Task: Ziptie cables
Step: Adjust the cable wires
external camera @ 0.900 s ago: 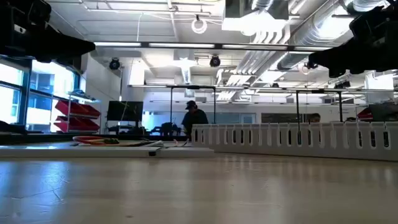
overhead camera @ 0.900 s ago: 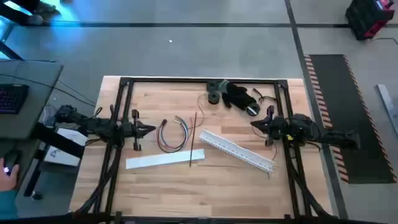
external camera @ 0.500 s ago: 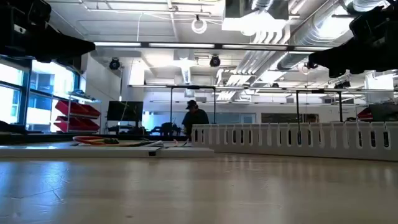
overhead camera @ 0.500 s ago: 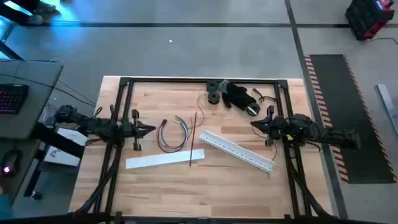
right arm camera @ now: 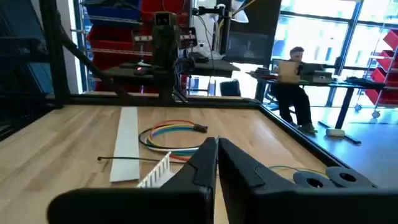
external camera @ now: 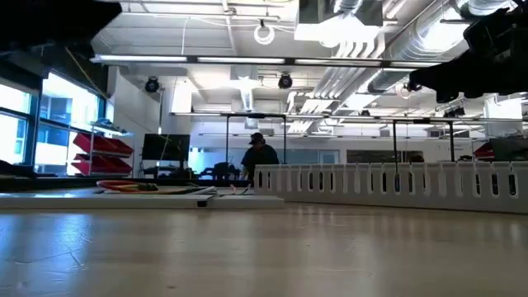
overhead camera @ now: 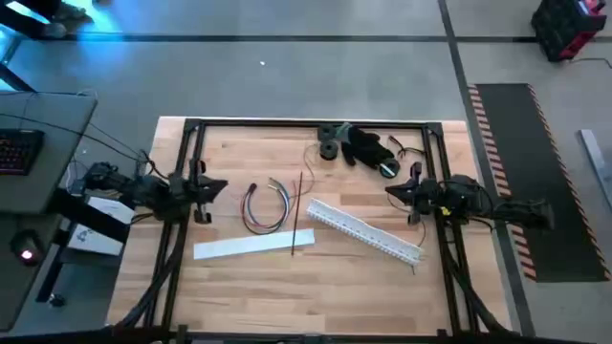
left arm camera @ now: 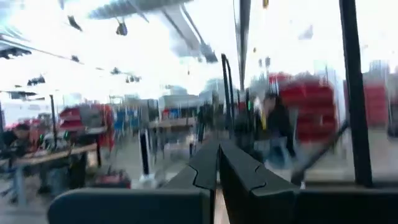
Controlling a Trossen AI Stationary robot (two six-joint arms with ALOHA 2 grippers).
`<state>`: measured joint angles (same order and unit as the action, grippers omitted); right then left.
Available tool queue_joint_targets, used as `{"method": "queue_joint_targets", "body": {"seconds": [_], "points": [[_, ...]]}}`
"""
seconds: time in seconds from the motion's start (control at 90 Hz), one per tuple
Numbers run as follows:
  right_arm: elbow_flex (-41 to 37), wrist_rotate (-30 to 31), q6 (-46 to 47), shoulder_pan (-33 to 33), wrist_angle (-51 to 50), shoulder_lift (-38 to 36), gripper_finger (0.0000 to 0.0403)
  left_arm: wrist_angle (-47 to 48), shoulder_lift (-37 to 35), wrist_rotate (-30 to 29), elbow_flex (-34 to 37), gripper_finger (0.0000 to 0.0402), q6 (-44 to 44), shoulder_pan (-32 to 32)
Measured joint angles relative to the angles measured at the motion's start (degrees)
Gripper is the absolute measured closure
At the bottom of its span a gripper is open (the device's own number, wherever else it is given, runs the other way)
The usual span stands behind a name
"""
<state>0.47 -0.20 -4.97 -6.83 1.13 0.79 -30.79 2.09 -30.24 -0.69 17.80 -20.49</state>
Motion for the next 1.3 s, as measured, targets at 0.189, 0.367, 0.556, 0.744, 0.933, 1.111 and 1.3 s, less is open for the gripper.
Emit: {"method": "queue_joint_targets", "body": {"seconds": [0.189,0.367,0.556,0.744,0.933,1.111,1.3], "points": [[-0.02,-0.01,0.00,0.00,0.00,-0.01,0.0403,-11.98,0.00,0.88,-0.04,0.0402,-2.58,0.00],[0.00,0.00,0.00,0.02,0.01,0.00,0.0403,-13.68,2.39,5.70,-0.22,0.0402,-3.80,0.00],[0.00,0.01,0.00,0.00,0.00,0.01,0.0403,-21.66,8.36,5.42,-4.63,0.0402,3.60,1.86],[-0.01,0.01,0.00,0.01,0.01,0.01,0.0403,-9.40,17.35,-7.73,-16.48,0.0402,3.30,5.72],[-0.02,0.00,0.00,0.01,0.01,0.01,0.0403,9.78,29.61,-19.27,-30.42,0.0402,-0.19,12.23],[0.00,-0.01,0.00,0.00,0.00,0.01,0.0403,31.11,40.49,-21.63,-41.07,0.0402,-10.41,22.16],[-0.02,0.01,0.00,0.01,0.00,0.01,0.0403,45.15,49.46,-6.91,-44.31,0.0402,-29.88,36.07]]}}
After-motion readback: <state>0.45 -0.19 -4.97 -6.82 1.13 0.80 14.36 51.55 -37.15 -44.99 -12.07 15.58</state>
